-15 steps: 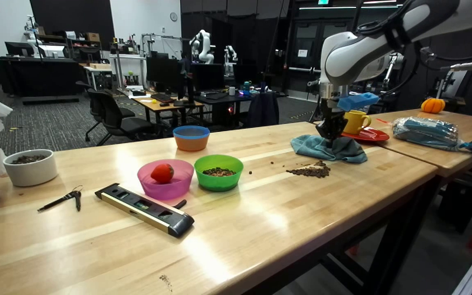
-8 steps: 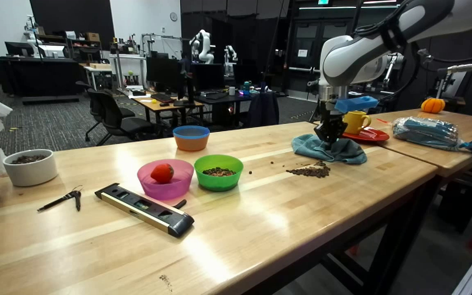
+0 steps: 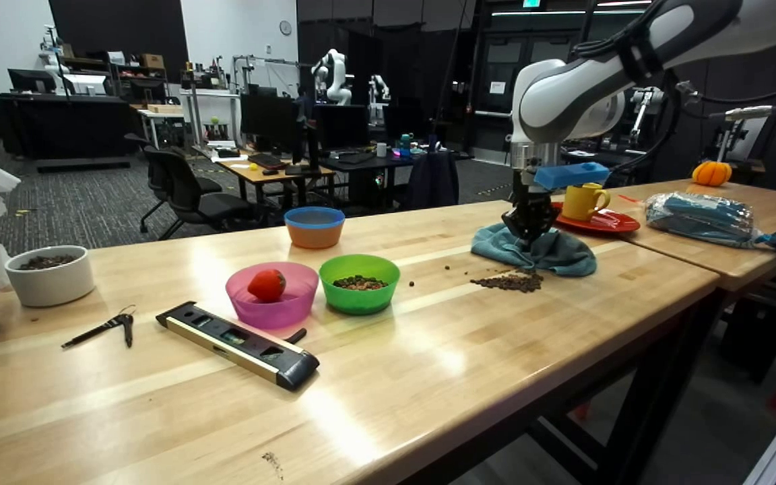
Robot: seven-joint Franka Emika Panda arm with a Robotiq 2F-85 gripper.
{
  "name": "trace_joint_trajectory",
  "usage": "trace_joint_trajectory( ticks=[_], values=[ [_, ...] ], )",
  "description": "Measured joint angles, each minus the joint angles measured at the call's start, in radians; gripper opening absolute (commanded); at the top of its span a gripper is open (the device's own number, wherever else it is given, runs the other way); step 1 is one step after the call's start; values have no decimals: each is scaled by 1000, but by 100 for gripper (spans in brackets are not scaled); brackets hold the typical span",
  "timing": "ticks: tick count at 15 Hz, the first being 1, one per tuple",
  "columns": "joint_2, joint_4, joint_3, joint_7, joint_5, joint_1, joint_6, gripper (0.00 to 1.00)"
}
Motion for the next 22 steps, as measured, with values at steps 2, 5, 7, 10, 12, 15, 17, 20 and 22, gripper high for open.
trace_joint_trajectory(
  ticks=[2,5,7,10,12,15,17,20,22],
  values=[
    [0,-2,15,31,0,14,-1,2],
    [0,-3,35,83,0,33,-6,2],
    [0,-3,46,127,1,43,-13,2],
    [0,-2,60,203,17,58,-27,2],
    [0,-1,70,258,40,66,-36,2],
    [0,-1,87,339,75,79,-44,2],
    [0,-1,101,394,94,90,-49,2],
    [0,-1,122,481,137,109,-58,2],
    [2,0,134,535,165,119,-60,2]
  ],
)
